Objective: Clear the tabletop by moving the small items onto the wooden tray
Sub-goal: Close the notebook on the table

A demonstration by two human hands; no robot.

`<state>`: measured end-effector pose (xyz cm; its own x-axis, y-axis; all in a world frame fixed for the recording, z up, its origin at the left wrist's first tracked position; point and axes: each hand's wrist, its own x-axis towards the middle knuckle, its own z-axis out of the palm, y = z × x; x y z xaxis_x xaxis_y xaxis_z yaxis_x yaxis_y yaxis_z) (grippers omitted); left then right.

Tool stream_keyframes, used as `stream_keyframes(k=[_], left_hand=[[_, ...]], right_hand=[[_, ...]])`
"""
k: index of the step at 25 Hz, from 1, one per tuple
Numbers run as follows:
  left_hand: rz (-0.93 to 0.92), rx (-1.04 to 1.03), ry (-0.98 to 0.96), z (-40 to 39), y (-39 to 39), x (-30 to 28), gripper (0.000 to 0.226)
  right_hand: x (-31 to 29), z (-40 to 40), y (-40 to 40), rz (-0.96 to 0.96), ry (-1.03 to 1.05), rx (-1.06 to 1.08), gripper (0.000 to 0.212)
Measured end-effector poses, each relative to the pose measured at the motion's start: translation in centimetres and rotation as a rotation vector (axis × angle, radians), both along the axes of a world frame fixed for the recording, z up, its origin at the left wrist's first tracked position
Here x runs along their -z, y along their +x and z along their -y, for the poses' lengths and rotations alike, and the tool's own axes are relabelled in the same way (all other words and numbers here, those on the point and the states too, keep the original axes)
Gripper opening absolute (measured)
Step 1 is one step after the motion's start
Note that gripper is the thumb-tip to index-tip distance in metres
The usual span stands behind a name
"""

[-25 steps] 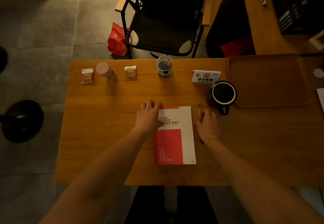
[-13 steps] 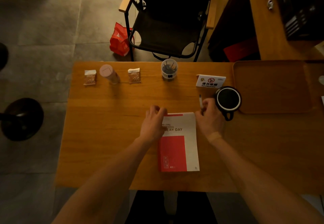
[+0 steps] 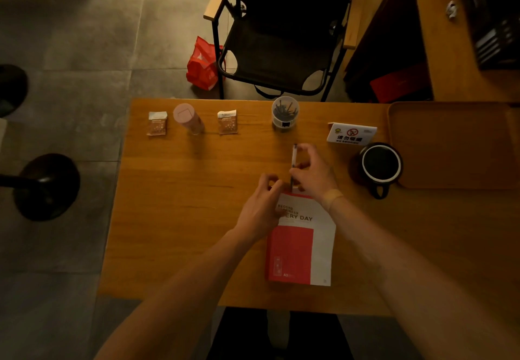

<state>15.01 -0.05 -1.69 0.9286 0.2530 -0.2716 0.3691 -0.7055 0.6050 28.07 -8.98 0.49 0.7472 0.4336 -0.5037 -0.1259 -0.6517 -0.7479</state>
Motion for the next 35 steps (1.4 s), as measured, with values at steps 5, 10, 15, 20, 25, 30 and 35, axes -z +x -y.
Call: stream_keyframes(k=[5, 10, 15, 20, 25, 30, 35], left_hand=[[-0.022, -0.056, -0.093, -0.3, -0.1, 0.9, 0.06], [-0.065, 0.02, 0.108, 0.5, -1.0, 1.3, 0.071], [-0.14, 0.361, 0.235, 2.2, -6.5, 2.0, 0.093], [-0.226, 0.569, 0.293, 3.2, -10.2, 3.2, 0.101], [-0.242, 0.587, 0.333, 3.2, -9.8, 3.2, 0.095], [-0.234, 0.585, 0.348, 3.4, -10.0, 3.2, 0.092], [-0.238, 0.569, 0.324, 3.7, -9.9, 3.0, 0.086]], right_hand=[[1.3, -1.1, 0.0, 0.008, -0.157, -0.103, 0.02], [2.0, -1.4, 0.5, 0.097, -0.278, -0.242, 0.055], [2.7, -1.5, 0.9, 0.139, -0.3, -0.319, 0.057], [3.1, -2.1, 0.8, 0.154, -0.262, -0.24, 0.067], [3.2, -2.5, 1.4, 0.157, -0.283, -0.199, 0.037], [3.2, -2.8, -0.4, 0.202, -0.375, -0.28, 0.012], [3.1, -3.1, -1.1, 0.213, -0.493, -0.311, 0.012]])
